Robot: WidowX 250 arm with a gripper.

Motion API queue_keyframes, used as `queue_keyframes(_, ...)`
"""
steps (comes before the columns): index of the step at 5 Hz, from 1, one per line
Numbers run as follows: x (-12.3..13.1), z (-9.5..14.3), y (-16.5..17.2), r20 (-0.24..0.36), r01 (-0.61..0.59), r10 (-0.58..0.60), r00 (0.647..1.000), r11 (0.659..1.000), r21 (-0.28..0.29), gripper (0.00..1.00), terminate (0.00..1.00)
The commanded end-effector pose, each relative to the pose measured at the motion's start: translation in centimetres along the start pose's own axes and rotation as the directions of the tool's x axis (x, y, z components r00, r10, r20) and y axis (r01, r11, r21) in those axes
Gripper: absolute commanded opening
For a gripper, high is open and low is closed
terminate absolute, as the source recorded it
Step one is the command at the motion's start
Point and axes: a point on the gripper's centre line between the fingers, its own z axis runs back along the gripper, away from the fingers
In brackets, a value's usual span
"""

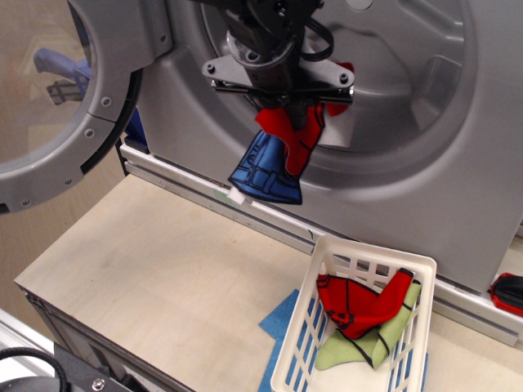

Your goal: Put clothes in laundry machine

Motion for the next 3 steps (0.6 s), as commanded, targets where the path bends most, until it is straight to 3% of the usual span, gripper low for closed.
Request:
queue_keyframes(1, 3.0, -0.9, -0.9, 0.085, -0.039, 0.04, 0.996, 0.999, -0.013, 0.0, 0.0)
queue_keyframes(3, 4.5, -2.8, -1.7, 0.109, -0.067, 0.067, 0.992, 0.998, -0.005, 0.0, 0.0)
